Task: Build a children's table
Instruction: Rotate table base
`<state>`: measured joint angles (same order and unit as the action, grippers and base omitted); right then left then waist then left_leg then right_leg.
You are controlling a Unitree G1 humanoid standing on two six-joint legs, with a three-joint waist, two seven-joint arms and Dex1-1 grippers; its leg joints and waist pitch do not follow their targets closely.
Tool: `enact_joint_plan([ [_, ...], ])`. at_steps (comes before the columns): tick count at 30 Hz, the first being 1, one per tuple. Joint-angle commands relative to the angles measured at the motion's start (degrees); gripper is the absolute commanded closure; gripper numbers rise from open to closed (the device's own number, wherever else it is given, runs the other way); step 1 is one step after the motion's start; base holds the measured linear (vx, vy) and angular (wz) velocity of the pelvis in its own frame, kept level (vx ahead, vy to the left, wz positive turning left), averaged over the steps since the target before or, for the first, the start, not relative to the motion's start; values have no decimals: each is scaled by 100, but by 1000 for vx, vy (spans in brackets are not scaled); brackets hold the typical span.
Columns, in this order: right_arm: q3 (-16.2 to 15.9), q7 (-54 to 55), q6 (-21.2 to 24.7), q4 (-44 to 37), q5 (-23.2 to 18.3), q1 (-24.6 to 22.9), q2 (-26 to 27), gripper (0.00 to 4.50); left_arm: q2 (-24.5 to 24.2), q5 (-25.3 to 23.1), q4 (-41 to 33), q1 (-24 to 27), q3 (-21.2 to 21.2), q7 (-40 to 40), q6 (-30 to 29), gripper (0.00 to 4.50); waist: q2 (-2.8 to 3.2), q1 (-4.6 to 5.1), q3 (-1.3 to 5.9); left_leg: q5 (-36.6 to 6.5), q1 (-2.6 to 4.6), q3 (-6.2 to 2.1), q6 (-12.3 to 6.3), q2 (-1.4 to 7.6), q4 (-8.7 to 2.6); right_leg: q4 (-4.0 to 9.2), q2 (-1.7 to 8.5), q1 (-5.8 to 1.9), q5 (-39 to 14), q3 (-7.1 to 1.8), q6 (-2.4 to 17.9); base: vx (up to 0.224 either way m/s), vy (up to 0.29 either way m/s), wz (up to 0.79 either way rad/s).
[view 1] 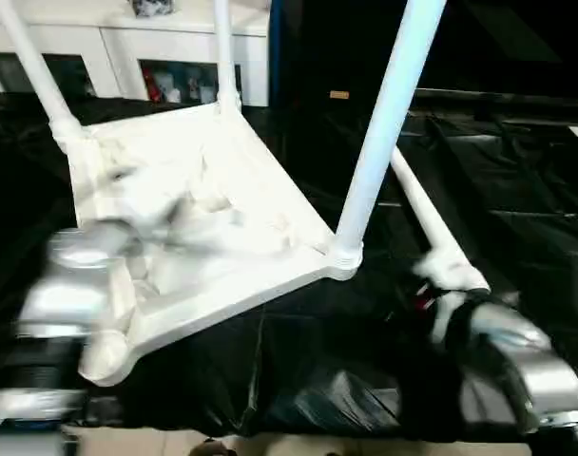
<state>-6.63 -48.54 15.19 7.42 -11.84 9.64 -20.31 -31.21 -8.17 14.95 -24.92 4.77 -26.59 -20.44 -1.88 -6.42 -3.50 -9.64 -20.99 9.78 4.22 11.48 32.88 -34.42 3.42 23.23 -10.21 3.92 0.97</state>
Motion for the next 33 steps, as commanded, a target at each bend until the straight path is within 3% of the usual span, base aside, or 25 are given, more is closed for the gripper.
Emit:
enact_joint_plan([
  [1, -127, 311, 122, 275, 298, 207, 73, 96, -161, -242, 94, 50, -25, 211, -119, 394, 19, -29, 354, -1453, 78, -66, -125, 176, -395, 441, 445, -229, -1870, -257, 802, 0, 0, 0],
  [5, -324, 594, 350, 513, 489, 480, 296, 135, -273, -472, 137, 138, -203, 248, -403, 427, 18, -46, 351, -1670, 140, -67, 32, 189, -407, 430, 441, -190, -1695, -280, 838, 0, 0, 0],
  [6, -357, 652, 388, 570, 528, 539, 335, 145, -280, -476, 146, 161, -246, 195, -477, 439, 19, -34, 355, -1658, 103, -84, 62, 186, -428, 413, 446, -229, -1668, -277, 840, 0, 0, 0],
  [11, -460, 984, 541, 1048, 716, 910, 542, 191, -437, -521, 127, 358, -612, -256, -819, 450, 54, -63, 369, -1751, 129, -83, 153, 186, -417, 423, 475, -212, -1625, -295, 874, 0, 0, 0],
  [12, -487, 1032, 493, 1171, 775, 981, 573, 204, -488, -531, 118, 390, -692, -363, -856, 450, 44, -38, 360, -1778, 103, -89, 161, 173, -427, 412, 463, -223, -1644, -291, 890, 0, 0, 0],
  [18, -486, 1242, 200, 1794, 916, 1319, 772, 259, -672, -377, -34, 492, -988, -1136, -875, 450, 56, -40, 358, -1855, 119, -95, 228, 184, -432, 415, 486, -221, -1724, -298, 922, 0, 0, 0],
  [20, -479, 1471, -41, 2432, 981, 1671, 966, 272, -993, -98, -564, 712, -1459, -2158, -964, 450, 53, -35, 365, -1828, 117, -99, 232, 181, -435, 399, 489, -217, -1706, -300, 952, 0, 0, 0],
  [21, -473, 1509, -102, 2545, 986, 1740, 1004, 294, -1085, -9, -761, 783, -1571, -2419, -947, 450, 57, -9, 350, -1897, 102, -114, 267, 187, -450, 388, 509, -221, -1820, -302, 992, 0, 0, 0],
  [22, -472, 1512, -107, 2554, 986, 1746, 1007, 302, -1093, -1, -778, 790, -1581, -2442, -945, 450, 73, -26, 346, -1986, 147, -102, 297, 194, -441, 416, 508, -197, -1902, -305, 983, 0, 0, 0],
  [23, -440, 1580, -235, 2829, 1003, 1915, 1106, 302, -1268, 223, -1210, 953, -1798, -2994, -931, 450, 72, -6, 330, -2059, 153, -95, 300, 191, -442, 418, 495, -176, -1943, -310, 995, 0, 0, 0],
  [24, -426, 1602, -266, 2922, 1005, 1977, 1144, 314, -1321, 310, -1357, 1011, -1864, -3174, -958, 450, 59, 1, 318, -2100, 115, -119, 293, 177, -463, 417, 510, -218, -2105, -306, 975, 0, 0, 0],
  [27, -407, 1661, -379, 3185, 1021, 2139, 1239, 346, -1398, 595, -1738, 1157, -2009, -3655, -881, 450, 74, -11, 324, -2174, 174, -98, 307, 187, -447, 435, 507, -174, -2187, -328, 982, 0, 0, 0],
  [30, -421, 1763, -503, 3502, 1051, 2348, 1422, 360, -1203, 885, -2215, 1219, -2330, -3941, -1138, 450, 65, 7, 329, -2136, 147, -99, 334, 180, -456, 402, 487, -200, -2124, -320, 970, 0, 0, 0],
  [33, -403, 1805, -602, 3712, 1061, 2460, 1521, 391, -909, 750, -2090, 1050, -2498, -3796, -1115, 450, 54, 49, 320, -2102, 152, -75, 341, 171, -442, 410, 464, -190, -2055, -323, 989, 0, 0, 0],
])
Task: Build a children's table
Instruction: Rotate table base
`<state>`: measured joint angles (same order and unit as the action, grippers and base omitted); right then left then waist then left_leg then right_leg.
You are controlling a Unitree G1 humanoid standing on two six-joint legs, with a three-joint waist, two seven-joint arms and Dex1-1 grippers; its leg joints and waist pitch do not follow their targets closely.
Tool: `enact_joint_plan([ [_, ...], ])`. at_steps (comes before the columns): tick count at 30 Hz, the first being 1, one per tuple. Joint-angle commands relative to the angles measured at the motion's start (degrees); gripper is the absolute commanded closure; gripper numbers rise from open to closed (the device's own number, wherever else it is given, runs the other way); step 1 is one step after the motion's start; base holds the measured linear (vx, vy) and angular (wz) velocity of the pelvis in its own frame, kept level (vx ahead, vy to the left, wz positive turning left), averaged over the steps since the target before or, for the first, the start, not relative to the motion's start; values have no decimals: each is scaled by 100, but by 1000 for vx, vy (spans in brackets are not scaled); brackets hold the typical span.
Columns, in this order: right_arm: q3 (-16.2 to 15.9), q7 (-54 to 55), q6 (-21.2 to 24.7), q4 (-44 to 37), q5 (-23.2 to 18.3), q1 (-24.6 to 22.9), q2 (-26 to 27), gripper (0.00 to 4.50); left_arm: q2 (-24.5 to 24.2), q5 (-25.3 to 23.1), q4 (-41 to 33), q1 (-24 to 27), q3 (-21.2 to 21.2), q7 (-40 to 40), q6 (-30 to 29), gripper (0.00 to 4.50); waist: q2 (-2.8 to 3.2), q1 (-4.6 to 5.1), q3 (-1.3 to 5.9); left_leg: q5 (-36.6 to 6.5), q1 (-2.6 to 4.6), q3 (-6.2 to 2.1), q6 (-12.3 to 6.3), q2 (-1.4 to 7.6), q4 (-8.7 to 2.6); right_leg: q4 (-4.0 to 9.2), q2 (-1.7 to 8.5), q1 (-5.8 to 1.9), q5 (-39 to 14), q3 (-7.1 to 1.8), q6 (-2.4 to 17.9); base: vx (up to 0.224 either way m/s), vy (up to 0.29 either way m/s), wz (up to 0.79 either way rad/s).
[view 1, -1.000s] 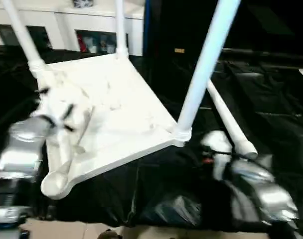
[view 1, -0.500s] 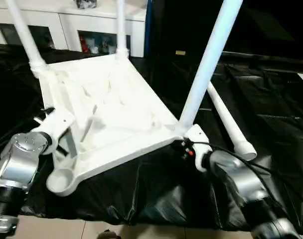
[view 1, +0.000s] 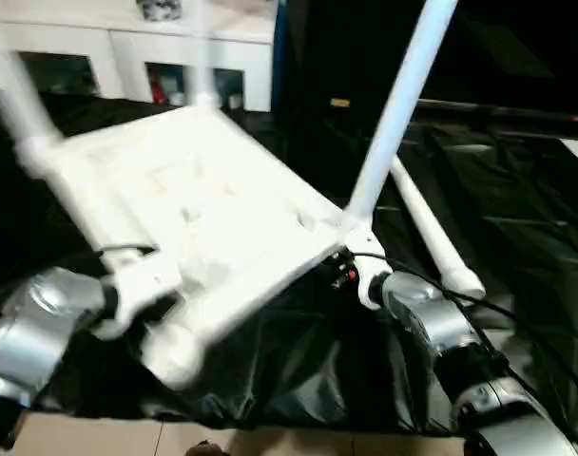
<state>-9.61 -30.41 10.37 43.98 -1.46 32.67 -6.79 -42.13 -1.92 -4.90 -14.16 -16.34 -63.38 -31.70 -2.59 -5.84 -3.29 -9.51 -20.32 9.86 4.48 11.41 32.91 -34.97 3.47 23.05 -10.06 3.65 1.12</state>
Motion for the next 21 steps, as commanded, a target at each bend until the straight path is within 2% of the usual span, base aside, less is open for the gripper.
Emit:
enact_joint_plan([
  [1, -101, -7, -158, 122, 23, 185, 192, 391, 272, 108, -85, -84, -435, -107, -14, 450, 54, 12, 307, -2094, 66, -82, 292, 172, -450, 467, 463, -201, -2133, -293, 941, 0, 0, 0],
  [3, -123, -19, -264, 260, 57, 229, 234, 405, 636, -13, 173, -362, -563, 40, 21, 450, 63, 18, 300, -2068, 67, -83, 266, 166, -441, 490, 487, -191, -2330, -294, 870, 0, 0, 0],
  [4, -123, -19, -266, 263, 57, 230, 234, 429, 641, -15, 178, -366, -564, 42, 23, 450, 59, 23, 306, -2029, 66, -84, 260, 167, -434, 498, 491, -197, -2371, -296, 843, 0, 0, 0],
  [5, -125, -31, -296, 300, 74, 240, 236, 429, 780, -65, 332, -478, -584, 132, 82, 450, 54, 24, 313, -1986, 58, -88, 257, 167, -434, 489, 490, -208, -2346, -294, 836, 0, 0, 0],
  [6, -107, -20, -365, 387, 102, 267, 232, 435, 1022, -164, 616, -661, -573, 402, 267, 450, 51, 41, 309, -1939, 37, -84, 231, 153, -434, 495, 471, -211, -2354, -285, 795, 0, 0, 0],
  [7, -102, -15, -382, 403, 110, 271, 225, 443, 1103, -190, 708, -718, -559, 499, 312, 450, 68, 38, 316, -1956, 59, -84, 238, 161, -429, 500, 478, -202, -2356, -287, 793, 0, 0, 0],
  [8, -70, 23, -447, 472, 130, 294, 202, 447, 1445, -300, 1170, -981, -486, 984, 517, 450, 56, 26, 320, -1969, 76, -76, 231, 160, -415, 512, 479, -192, -2362, -287, 787, 0, 0, 0],
  [9, -49, 52, -460, 483, 131, 300, 191, 447, 1535, -366, 1349, -1069, -473, 1167, 638, 450, 60, 42, 314, -1948, 46, -67, 220, 133, -411, 523, 445, -203, -2362, -278, 745, 0, 0, 0],
  [10, -17, 86, -478, 493, 134, 308, 171, 447, 1629, -428, 1555, -1165, -452, 1354, 769, 450, 55, 20, 333, -1949, 75, -73, 222, 148, -407, 519, 461, -203, -2350, -279, 743, 0, 0, 0],
  [11, 17, 115, -499, 495, 141, 313, 144, 447, 1719, -462, 1752, -1253, -416, 1506, 870, 450, 81, 26, 324, -1953, 66, -67, 202, 139, -404, 536, 457, -192, -2361, -281, 727, 0, 0, 0],
  [12, 45, 126, -497, 459, 131, 299, 119, 447, 1746, -478, 1836, -1291, -402, 1568, 947, 450, 77, 26, 341, -1905, 36, -95, 210, 150, -420, 507, 468, -238, -2329, -266, 711, 0, 0, 0],
  [15, 95, 167, -502, 359, 129, 261, 43, 447, 1764, -510, 1945, -1347, -392, 1644, 1028, 450, 72, 32, 354, -1782, 23, -91, 178, 157, -412, 485, 465, -240, -2075, -269, 773, 0, 0, 0],
  [16, 205, 265, -433, 168, 94, 207, -70, 447, 1774, -489, 2000, -1371, -347, 1646, 1068, 450, 83, 19, 370, -1645, 49, -69, 154, 162, -394, 457, 449, -224, -1729, -278, 881, 0, 0, 0],
  [18, 278, 342, -380, 62, 79, 189, -122, 447, 1777, -463, 2007, -1367, -308, 1623, 1086, 450, 81, 1, 376, -1480, 34, -58, 149, 164, -389, 419, 440, -249, -1416, -278, 955, 0, 0, 0],
  [19, 465, 415, -138, -204, -18, 162, -235, 447, 1749, -310, 1859, -1282, -205, 1485, 1189, 450, 86, -5, 375, -1449, 38, -52, 145, 161, -386, 409, 435, -252, -1337, -275, 979, 0, 0, 0],
  [21, 554, 405, -19, -369, -75, 138, -311, 447, 1735, -185, 1733, -1204, -136, 1411, 1259, 450, 81, -19, 375, -1448, 29, -53, 143, 161, -390, 405, 432, -269, -1294, -274, 974, 0, 0, 0],
])
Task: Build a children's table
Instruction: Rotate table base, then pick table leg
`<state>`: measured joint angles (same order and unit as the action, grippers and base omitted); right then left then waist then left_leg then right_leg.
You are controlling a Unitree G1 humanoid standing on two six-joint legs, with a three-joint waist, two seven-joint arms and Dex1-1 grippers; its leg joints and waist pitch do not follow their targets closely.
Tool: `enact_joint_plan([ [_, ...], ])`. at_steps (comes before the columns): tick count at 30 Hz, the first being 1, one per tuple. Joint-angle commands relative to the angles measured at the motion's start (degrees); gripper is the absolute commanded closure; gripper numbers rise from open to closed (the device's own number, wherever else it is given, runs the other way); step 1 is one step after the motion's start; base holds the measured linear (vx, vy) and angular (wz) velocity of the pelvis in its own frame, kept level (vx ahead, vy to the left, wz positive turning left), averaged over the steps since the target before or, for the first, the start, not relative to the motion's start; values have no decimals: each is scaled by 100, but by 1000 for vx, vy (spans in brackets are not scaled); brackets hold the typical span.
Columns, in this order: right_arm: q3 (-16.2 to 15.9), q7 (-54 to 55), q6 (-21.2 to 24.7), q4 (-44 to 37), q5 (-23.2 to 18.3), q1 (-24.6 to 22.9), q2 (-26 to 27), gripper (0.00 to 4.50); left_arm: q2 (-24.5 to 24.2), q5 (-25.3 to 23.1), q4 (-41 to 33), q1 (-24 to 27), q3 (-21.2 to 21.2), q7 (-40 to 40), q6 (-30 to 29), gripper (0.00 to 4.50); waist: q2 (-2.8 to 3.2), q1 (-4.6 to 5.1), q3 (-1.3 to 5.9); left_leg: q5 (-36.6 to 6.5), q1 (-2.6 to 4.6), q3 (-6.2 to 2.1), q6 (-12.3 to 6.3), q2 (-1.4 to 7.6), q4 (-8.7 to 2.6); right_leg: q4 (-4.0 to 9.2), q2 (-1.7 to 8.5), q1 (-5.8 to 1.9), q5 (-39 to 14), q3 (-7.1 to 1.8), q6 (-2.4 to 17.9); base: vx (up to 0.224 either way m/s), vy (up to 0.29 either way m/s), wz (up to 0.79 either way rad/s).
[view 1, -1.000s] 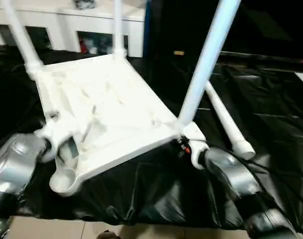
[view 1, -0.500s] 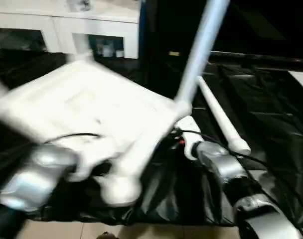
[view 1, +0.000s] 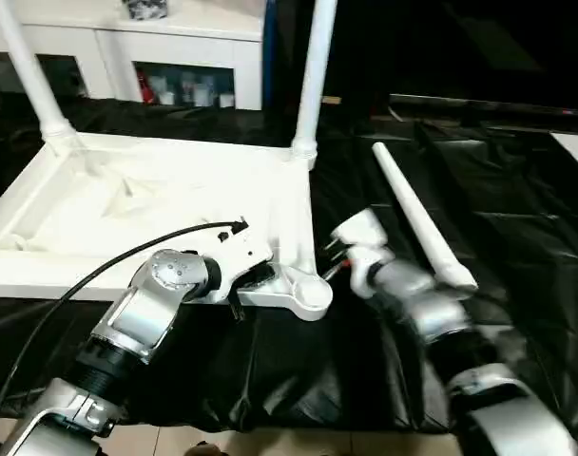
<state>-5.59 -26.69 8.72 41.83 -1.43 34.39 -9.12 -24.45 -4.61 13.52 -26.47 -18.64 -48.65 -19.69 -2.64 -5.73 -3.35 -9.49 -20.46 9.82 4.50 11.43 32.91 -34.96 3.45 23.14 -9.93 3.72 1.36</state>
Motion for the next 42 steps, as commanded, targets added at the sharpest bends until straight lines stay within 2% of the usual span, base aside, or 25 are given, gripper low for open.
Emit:
enact_joint_plan([
  [1, 340, -124, 421, -497, -293, -75, -222, 447, -33, 424, -437, 199, 283, -212, -5, 450, 86, -29, 384, -1461, 48, -49, 145, 159, -389, 401, 430, -275, -1301, -279, 943, 0, 0, 0],
  [2, 352, -135, 442, -530, -306, -77, -240, 418, -32, 463, -474, 215, 303, -226, -25, 417, 77, -40, 391, -1389, 42, -52, 127, 172, -386, 378, 443, -300, -1150, -282, 982, 0, 0, 0],
  [3, 414, -141, 564, -681, -328, -71, -359, 418, -45, 640, -693, 309, 398, -283, -126, 417, 63, -41, 388, -1407, 60, -32, 110, 165, -378, 384, 422, -270, -1108, -280, 1029, 0, 0, 0],
  [4, 462, -66, 694, -725, -311, -26, -454, 410, -81, 727, -855, 369, 431, -341, -215, 409, 70, -48, 387, -1397, 60, -34, 113, 166, -377, 372, 423, -274, -1094, -277, 1044, 0, 0, 0],
  [5, 482, -40, 747, -733, -312, -7, -480, 410, -96, 756, -904, 387, 439, -368, -251, 409, 51, -55, 377, -1381, 54, -27, 104, 163, -379, 373, 423, -274, -1152, -276, 1048, 0, 0, 0],
  [8, 669, 288, 1284, -704, -245, 240, -714, 380, -156, 958, -1286, 495, 550, -492, -470, 378, 17, -64, 350, -1461, 63, -18, 112, 148, -380, 429, 429, -260, -1629, -279, 917, 0, 0, 0],
  [9, 719, 389, 1477, -669, -207, 330, -780, 372, -151, 1010, -1377, 508, 594, -491, -504, 371, 29, -74, 351, -1451, 66, -20, 134, 141, -381, 439, 424, -260, -1749, -274, 859, 0, 0, 0],
  [11, 770, 455, 1796, -663, -175, 448, -906, 361, -123, 1100, -1507, 515, 665, -480, -561, 360, 9, -62, 345, -1492, 71, -23, 176, 142, -382, 437, 407, -252, -1820, -271, 804, 0, 0, 0],
  [13, 823, 543, 2178, -591, -136, 625, -1076, 332, -71, 1223, -1667, 492, 734, -443, -648, 329, -4, -75, 346, -1476, 71, -17, 189, 132, -371, 442, 415, -252, -1881, -271, 741, 0, 0, 0],
  [14, 828, 555, 2280, -576, -131, 663, -1104, 332, -71, 1241, -1694, 487, 738, -446, -666, 329, -30, -68, 343, -1450, 65, -9, 185, 128, -366, 446, 406, -248, -1876, -273, 723, 0, 0, 0],
  [17, 884, 546, 2620, -494, -195, 846, -1212, 306, -110, 1315, -1857, 479, 704, -458, -782, 302, -33, -72, 354, -1339, 47, -14, 163, 125, -358, 432, 409, -256, -1788, -268, 690, 0, 0, 0],
  [21, 898, 646, 2753, -184, -159, 1052, -1340, 283, -88, 1378, -2022, 491, 669, -462, -900, 278, -53, -66, 368, -1174, 35, -1, 171, 126, -341, 394, 400, -267, -1437, -267, 796, 0, 0, 0],
  [22, 893, 661, 2791, -150, -147, 1073, -1357, 258, -80, 1384, -2047, 493, 665, -454, -920, 258, -62, -65, 370, -1149, 36, 1, 170, 124, -338, 384, 399, -273, -1412, -267, 808, 0, 0, 0],
  [23, 894, 675, 2830, -107, -141, 1097, -1373, 252, -75, 1394, -2073, 496, 663, -449, -939, 250, -59, -68, 376, -1093, 36, 3, 162, 122, -333, 372, 398, -277, -1357, -266, 828, 0, 0, 0],
  [25, 931, 726, 2996, 97, -131, 1207, -1440, 238, -73, 1455, -2196, 517, 657, -437, -1028, 243, -67, -68, 379, -1046, 35, 7, 149, 121, -326, 366, 399, -280, -1318, -265, 843, 0, 0, 0],
  [27, 937, 768, 2969, 234, -93, 1265, -1492, 225, -93, 1491, -2260, 542, 643, -448, -1069, 236, -82, -71, 377, -1003, 22, 13, 152, 123, -317, 362, 402, -287, -1260, -266, 835, 0, 0, 0],
  [28, 942, 768, 2956, 289, -89, 1290, -1508, 208, -102, 1506, -2281, 552, 641, -453, -1084, 214, -81, -68, 374, -1014, 23, 14, 156, 120, -316, 363, 404, -283, -1282, -264, 842, 0, 0, 0],
  [30, 937, 746, 2929, 476, -85, 1368, -1555, 203, -122, 1535, -2326, 578, 633, -456, -1122, 207, -86, -61, 369, -1083, 26, 18, 154, 115, -314, 380, 400, -275, -1437, -261, 809, 0, 0, 0],
  [32, 914, 721, 2889, 644, -77, 1421, -1584, 171, -130, 1524, -2330, 585, 615, -443, -1125, 181, -87, -61, 365, -1124, 27, 16, 165, 116, -312, 389, 397, -273, -1526, -260, 770, 0, 0, 0],
  [33, 849, 701, 2865, 925, -33, 1515, -1627, 171, -160, 1452, -2318, 580, 565, -410, -1092, 169, -96, -57, 363, -1145, 24, 12, 166, 116, -313, 393, 398, -273, -1569, -255, 767, 0, 0, 0],
  [37, 726, 593, 2985, 1422, 59, 1673, -1679, 134, -161, 1336, -2263, 558, 523, -320, -1045, 148, -93, -57, 360, -1152, 13, 12, 178, 117, -303, 387, 394, -275, -1563, -254, 778, 0, 0, 0],
  [39, 770, 428, 3045, 1871, 44, 1785, -1691, 129, -196, 1328, -2260, 551, 493, -312, -1049, 126, -84, -47, 368, -1203, 15, 10, 168, 120, -293, 379, 399, -272, -1573, -249, 841, 0, 0, 0],
  [42, 721, 388, 3064, 2235, 116, 1846, -1737, 129, -284, 1350, -2327, 581, 480, -378, -1094, 126, -81, -62, 375, -1093, 12, 16, 168, 128, -287, 363, 403, -271, -1405, -250, 899, 0, 0, 0],
])
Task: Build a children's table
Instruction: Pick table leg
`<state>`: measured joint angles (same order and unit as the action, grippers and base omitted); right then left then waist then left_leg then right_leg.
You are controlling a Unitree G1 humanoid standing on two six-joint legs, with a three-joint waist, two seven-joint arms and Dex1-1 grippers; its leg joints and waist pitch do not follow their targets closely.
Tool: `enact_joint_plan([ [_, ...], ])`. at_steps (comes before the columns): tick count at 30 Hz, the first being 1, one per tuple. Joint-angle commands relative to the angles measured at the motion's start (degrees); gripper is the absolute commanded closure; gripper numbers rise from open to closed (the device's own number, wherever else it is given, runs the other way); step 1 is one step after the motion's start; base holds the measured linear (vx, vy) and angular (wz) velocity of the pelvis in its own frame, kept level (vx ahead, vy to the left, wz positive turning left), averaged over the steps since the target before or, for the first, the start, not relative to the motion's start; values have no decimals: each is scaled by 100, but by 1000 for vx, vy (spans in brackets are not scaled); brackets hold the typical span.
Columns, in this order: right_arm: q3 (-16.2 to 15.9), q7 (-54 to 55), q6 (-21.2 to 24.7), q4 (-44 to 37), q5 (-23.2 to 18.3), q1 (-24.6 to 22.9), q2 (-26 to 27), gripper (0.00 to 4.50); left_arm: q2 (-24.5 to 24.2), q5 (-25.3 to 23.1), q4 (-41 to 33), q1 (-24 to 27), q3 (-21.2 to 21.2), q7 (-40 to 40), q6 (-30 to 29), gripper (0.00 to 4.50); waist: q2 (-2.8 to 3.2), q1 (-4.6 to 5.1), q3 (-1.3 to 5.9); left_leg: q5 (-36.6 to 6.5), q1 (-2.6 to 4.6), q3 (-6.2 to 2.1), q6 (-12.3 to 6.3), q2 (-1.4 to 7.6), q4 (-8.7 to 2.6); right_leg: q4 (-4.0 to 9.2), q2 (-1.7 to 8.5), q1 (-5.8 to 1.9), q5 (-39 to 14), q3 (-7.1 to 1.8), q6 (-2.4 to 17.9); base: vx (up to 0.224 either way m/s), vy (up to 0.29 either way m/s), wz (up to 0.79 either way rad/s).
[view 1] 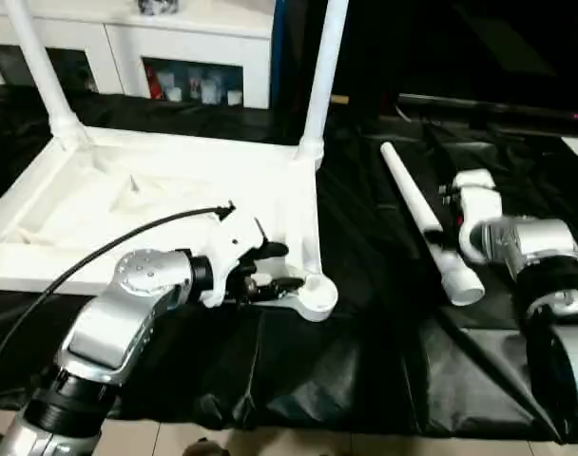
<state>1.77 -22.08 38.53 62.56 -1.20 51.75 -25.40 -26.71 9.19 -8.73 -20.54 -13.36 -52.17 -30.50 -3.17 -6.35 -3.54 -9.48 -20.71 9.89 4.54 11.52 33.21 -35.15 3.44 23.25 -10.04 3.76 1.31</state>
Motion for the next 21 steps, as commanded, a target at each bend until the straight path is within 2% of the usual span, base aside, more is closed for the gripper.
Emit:
enact_joint_plan([
  [1, -13, -89, 84, 180, 89, 115, -110, 145, -59, -28, -105, -12, -49, -26, -17, 121, -28, 1, 401, -1078, 34, 10, 163, 118, -311, 372, 402, -287, -1344, -254, 924, 0, 0, 0],
  [2, -6, -123, 83, 241, 79, 132, -117, 155, -65, -18, -114, -13, -51, -27, -28, 120, -54, -9, 406, -1009, 23, 12, 141, 121, -306, 354, 404, -299, -1258, -252, 947, 0, 0, 0],
  [4, 4, -168, 38, 458, 84, 214, -151, 163, -98, 22, -163, -11, -48, -53, -60, 120, -60, -9, 405, -954, 8, 17, 132, 128, -294, 339, 403, -290, -1189, -246, 994, 0, 0, 0],
  [9, -93, -320, -6, 720, 180, 309, -196, 204, -192, 114, -269, 10, -60, -181, -114, 120, -66, -17, 373, -1205, 10, 16, 176, 130, -289, 379, 419, -265, -1653, -239, 904, 0, 0, 0],
  [14, -95, -459, -53, 935, 226, 331, -221, 240, -271, 139, -290, -5, -76, -232, -82, 120, -61, -16, 368, -1290, 9, 6, 223, 143, -289, 379, 419, -250, -1776, -240, 869, 0, 0, 0],
  [19, 6, -449, -94, 1058, 175, 317, -247, 259, -308, 134, -274, -30, -66, -220, -70, 120, -73, -14, 364, -1395, 20, 3, 258, 138, -283, 382, 419, -240, -1840, -241, 871, 0, 0, 0],
  [21, 174, -335, -151, 1099, 54, 285, -280, 260, -304, 121, -244, -57, -50, -177, -49, 120, -65, -20, 365, -1404, 28, 4, 261, 140, -282, 382, 417, -233, -1806, -244, 884, 0, 0, 0],
])
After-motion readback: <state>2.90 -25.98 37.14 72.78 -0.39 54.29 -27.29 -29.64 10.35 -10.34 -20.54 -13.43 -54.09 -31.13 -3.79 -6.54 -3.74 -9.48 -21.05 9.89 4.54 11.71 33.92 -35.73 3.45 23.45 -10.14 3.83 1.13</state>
